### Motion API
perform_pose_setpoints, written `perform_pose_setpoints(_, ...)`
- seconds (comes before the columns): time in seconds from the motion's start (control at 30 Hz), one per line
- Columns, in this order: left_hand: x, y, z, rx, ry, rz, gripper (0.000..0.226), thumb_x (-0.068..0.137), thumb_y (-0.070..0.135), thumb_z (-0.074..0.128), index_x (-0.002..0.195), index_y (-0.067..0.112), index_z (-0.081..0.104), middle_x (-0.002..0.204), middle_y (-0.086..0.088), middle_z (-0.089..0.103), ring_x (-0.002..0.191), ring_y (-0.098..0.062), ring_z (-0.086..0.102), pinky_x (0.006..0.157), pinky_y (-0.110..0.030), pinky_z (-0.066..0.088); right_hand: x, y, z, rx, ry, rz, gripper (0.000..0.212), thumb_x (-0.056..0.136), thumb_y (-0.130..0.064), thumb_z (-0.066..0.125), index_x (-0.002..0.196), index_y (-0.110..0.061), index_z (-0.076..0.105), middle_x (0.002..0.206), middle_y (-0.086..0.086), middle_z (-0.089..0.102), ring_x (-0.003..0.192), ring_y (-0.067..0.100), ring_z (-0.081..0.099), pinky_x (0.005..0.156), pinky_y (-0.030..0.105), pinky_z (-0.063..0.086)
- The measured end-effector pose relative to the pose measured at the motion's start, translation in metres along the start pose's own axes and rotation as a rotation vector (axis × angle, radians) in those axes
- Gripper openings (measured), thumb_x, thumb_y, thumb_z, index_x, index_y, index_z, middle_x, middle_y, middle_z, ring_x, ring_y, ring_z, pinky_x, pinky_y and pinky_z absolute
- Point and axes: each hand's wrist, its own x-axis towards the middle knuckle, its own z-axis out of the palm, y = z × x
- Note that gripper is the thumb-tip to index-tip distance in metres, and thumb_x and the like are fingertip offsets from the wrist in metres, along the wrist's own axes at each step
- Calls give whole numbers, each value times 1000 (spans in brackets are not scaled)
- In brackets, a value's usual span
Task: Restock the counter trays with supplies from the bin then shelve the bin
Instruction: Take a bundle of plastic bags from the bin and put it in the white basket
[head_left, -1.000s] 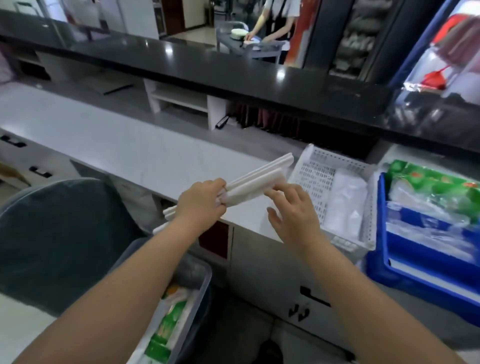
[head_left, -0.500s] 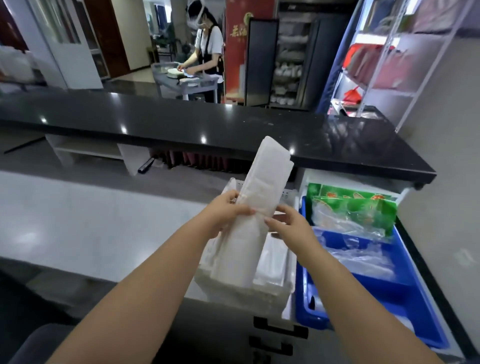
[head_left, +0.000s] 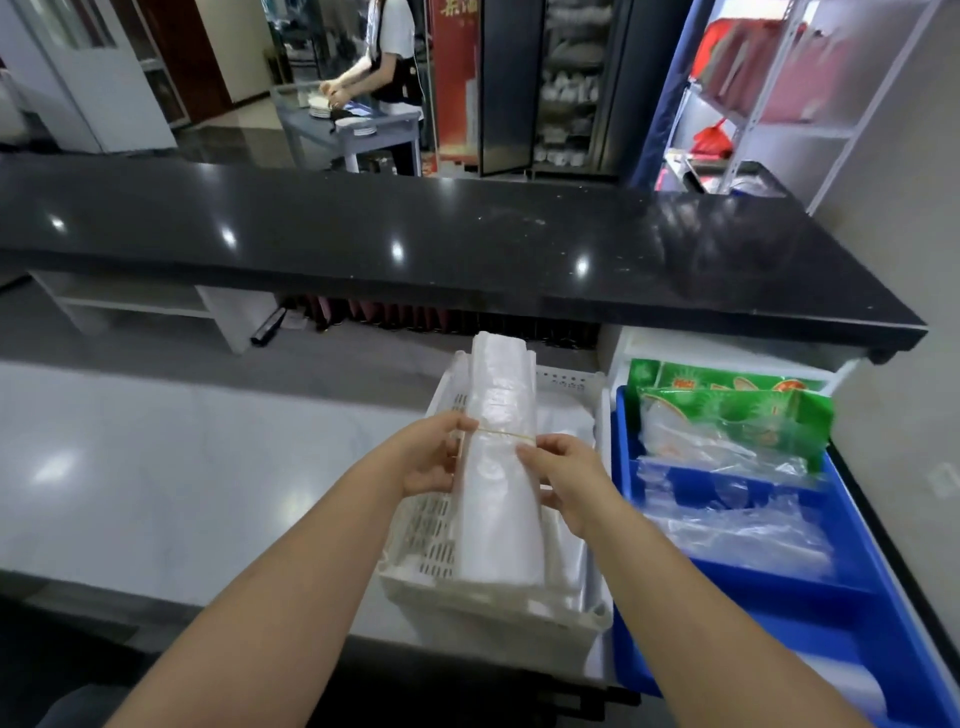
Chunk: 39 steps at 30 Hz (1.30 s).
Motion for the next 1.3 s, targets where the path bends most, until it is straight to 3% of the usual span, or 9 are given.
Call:
perform_pose_setpoints(0.13,10,13,-12,150,144,45,29,86,22,67,110,6,65,87,-5,69,79,-19,67,58,-32,56,18,-1,9,4,52,65,25,86,-19,68,107,-9,58,103,12,67,80,21,63,61,33,53)
perform_pose_setpoints(0.2,15,17,-20,284,205,79,22,83,20,71,99,6,69,95,-9,69,89,-22,67,60,-32,58,24,2,15,-7,47,94,26,85,-18,69,108,-8,58,99,11,67,77,21,62,58,31,52)
perform_pose_setpoints(0.3,22,17,-32,502,254,127,14,80,21,72,75,9,68,79,-4,66,75,-18,64,55,-26,53,31,13,31,-14,48,126,24,85,-15,68,106,-8,57,89,8,64,66,17,60,49,26,50)
perform_pose_setpoints(0.43,29,12,-46,888,354,238,33,78,35,69,53,17,55,52,4,49,51,-14,47,51,-24,36,39,23,48,-92,104,134,20,86,-20,67,100,-13,55,88,6,64,65,17,61,46,24,47)
perform_pose_setpoints(0.6,40,2,-53,1090,388,344,40,77,47,64,49,21,52,65,1,48,85,-22,52,63,-30,47,46,35,50,-176,194,102,20,83,-23,69,94,-16,55,92,9,65,69,19,59,54,27,48)
perform_pose_setpoints(0.73,44,-6,-62,1191,388,470,22,78,45,68,87,26,73,90,4,48,108,-21,39,82,-31,43,48,43,52,-346,227,9,26,77,-25,76,90,-17,56,83,1,61,72,16,57,69,33,50)
perform_pose_setpoints(0.8,44,-9,-66,1188,381,533,24,80,40,68,101,28,70,95,5,49,108,-21,41,83,-30,40,49,44,52,-484,211,-23,30,73,-27,79,87,-17,54,77,-2,57,66,14,54,64,30,47)
perform_pose_setpoints(1.13,29,-12,-65,1185,444,583,27,87,31,59,113,27,61,117,2,56,116,-22,44,94,-37,40,52,36,74,-675,169,35,39,71,-36,77,78,-20,43,77,0,55,61,15,51,53,26,41)
perform_pose_setpoints(1.3,14,-11,-54,1284,528,563,32,87,31,56,118,28,57,121,0,54,115,-25,45,93,-40,38,42,10,69,-1043,183,-177,34,77,-41,72,91,-23,47,83,-6,55,65,11,53,49,27,35)
